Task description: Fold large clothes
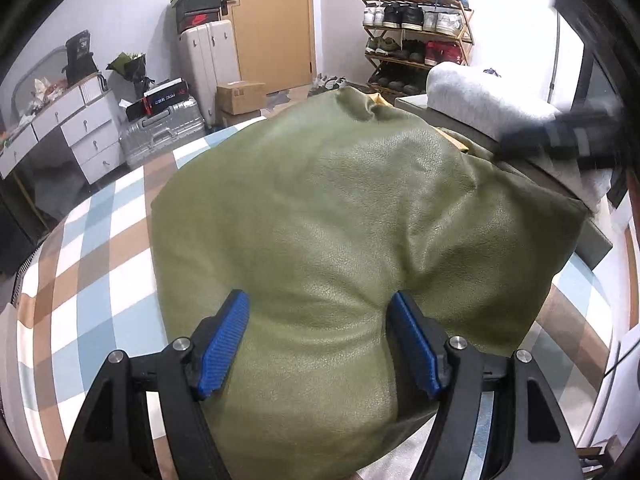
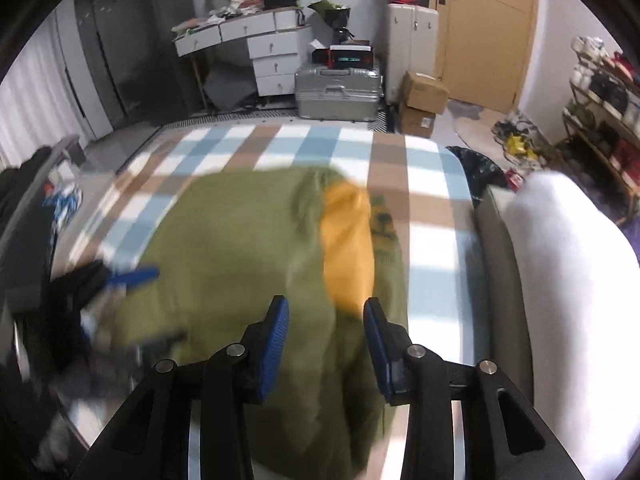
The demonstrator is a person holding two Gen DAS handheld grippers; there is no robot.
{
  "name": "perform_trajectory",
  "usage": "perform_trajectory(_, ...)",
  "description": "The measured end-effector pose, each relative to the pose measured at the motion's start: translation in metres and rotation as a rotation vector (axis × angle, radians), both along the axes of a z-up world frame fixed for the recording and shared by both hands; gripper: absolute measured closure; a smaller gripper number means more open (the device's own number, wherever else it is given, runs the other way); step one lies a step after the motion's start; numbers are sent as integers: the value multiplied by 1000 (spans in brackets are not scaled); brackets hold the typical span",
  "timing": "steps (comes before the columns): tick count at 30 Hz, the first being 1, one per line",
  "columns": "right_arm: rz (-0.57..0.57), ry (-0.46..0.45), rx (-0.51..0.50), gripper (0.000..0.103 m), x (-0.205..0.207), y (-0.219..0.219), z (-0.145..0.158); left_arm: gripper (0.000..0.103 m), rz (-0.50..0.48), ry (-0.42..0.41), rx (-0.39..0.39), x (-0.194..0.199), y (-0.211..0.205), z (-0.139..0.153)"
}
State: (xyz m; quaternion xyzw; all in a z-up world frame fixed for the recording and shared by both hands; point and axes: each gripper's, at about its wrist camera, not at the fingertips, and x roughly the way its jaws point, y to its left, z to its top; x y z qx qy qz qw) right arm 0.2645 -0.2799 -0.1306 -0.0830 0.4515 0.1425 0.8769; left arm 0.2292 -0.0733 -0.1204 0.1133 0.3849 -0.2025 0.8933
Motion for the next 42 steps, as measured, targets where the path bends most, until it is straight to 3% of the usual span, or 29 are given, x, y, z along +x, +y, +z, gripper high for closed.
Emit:
perform_trajectory(3,-82,87,18,66,-1,-7,-51,35,0,4,0,0,-2,0)
perform_trajectory(5,-105,64,69,64,0,-9,-73,33,-14,-5,26,-2,-7,1)
perform_trajectory(7,-117,40,105,64,-1,-12,-74,33,-44,-7,76,-2,-11,3)
perform_trajectory(9,-110,58,121,64,0,-15,-64,33,-40,2,76,0,-1,12)
perform_trajectory(13,-105,12,255,65,-2,-41,-24,32,55,8,-86,5,49,33)
perform_trajectory(16,-196,-53,280,63,11,-64,-7,32,135,65,-185,20,80,25)
perform_trajectory(20,-320,101,219,64,57,-68,-42,31,199,190,-236,42,93,-2)
perform_trajectory(21,-327,147,218,70,65,-66,-53,31,201,212,-289,43,95,-7)
perform_trajectory(22,-317,184,216,74,71,-59,-65,31,196,229,-330,43,97,-9)
perform_trajectory(26,-232,166,114,98,59,-30,-71,31,161,347,-476,44,101,-23)
perform_trajectory(30,-182,106,15,99,42,-5,-70,31,116,345,-460,25,94,-26)
perform_trajectory(34,-144,113,112,99,25,0,-68,31,100,387,-494,-3,100,-28)
perform_trajectory(38,-14,107,135,99,-15,36,-68,31,151,318,-399,-35,116,-16)
perform_trajectory(42,45,114,205,99,-37,59,-74,31,209,316,-426,-63,142,-16)
